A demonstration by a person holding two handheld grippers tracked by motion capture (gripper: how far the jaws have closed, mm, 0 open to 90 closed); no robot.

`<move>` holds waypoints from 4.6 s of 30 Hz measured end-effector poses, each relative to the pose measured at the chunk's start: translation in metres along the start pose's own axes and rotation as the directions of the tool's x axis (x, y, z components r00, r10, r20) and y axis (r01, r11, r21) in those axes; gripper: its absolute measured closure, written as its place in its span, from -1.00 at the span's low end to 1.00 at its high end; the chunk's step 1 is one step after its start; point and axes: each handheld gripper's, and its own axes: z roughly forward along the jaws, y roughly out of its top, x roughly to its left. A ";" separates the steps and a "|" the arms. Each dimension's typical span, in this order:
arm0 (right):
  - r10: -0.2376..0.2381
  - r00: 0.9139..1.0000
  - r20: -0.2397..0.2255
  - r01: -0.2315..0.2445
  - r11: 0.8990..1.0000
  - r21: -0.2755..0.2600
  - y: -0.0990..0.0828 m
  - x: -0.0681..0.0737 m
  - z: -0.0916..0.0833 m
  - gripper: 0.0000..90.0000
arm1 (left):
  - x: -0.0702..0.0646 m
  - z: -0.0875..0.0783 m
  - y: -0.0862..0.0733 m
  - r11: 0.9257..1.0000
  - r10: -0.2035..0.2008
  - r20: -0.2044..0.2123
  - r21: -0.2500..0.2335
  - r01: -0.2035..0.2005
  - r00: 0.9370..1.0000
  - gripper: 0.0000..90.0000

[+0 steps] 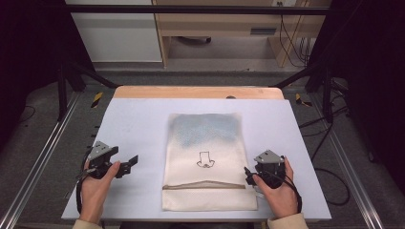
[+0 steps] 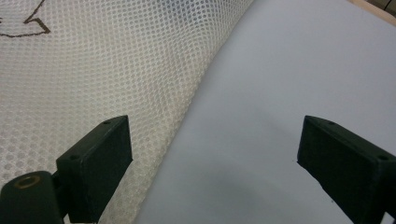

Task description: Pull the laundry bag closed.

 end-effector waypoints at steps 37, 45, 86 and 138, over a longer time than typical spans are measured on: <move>-0.376 0.830 -0.413 0.401 0.916 -0.028 0.123 0.125 -0.001 -0.10 | -0.019 -0.018 -0.015 0.985 0.096 -0.005 0.147 -0.094 0.995 -0.88; -0.417 0.777 -0.471 0.449 0.892 -0.050 0.135 0.148 0.006 0.21 | -0.015 -0.020 -0.015 0.987 0.075 -0.028 0.145 -0.070 0.997 -0.89; -0.424 0.604 -0.675 0.588 0.808 0.018 0.144 0.222 0.042 0.69 | -0.010 -0.013 -0.012 0.963 0.095 -0.003 0.255 -0.091 0.996 -0.75; -0.429 0.579 -0.694 0.553 0.832 -0.053 0.153 0.201 0.028 0.82 | -0.094 0.000 -0.014 0.952 0.034 0.357 0.272 -0.139 0.933 -0.82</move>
